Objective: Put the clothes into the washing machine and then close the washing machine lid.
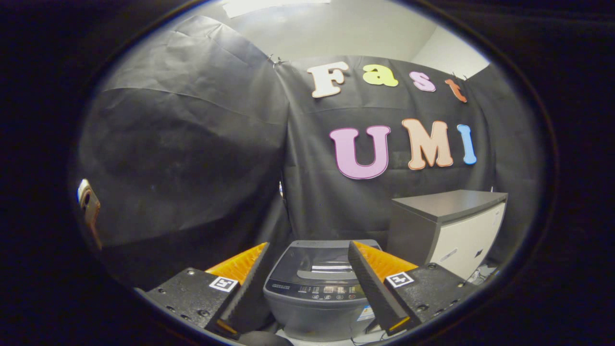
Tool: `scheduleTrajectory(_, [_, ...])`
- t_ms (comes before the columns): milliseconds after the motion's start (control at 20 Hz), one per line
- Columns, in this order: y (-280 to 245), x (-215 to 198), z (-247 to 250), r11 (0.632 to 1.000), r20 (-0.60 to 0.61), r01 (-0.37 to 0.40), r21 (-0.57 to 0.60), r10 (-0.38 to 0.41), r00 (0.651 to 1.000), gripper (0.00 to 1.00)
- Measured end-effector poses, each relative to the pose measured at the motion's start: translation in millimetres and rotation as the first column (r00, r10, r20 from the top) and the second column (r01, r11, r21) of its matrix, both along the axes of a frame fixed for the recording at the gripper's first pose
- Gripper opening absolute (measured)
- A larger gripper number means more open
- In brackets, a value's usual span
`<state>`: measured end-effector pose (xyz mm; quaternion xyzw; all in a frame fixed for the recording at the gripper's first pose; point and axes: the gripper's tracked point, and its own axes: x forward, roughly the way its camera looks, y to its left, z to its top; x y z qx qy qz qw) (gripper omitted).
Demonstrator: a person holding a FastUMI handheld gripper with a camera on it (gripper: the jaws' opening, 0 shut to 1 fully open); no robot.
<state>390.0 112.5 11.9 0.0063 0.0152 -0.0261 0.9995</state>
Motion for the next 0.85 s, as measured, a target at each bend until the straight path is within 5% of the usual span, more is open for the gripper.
scheduleTrajectory(850, [4.0,-1.7,-2.9,1.0,-0.005,-0.009,0.005,0.009,1.0,0.96])
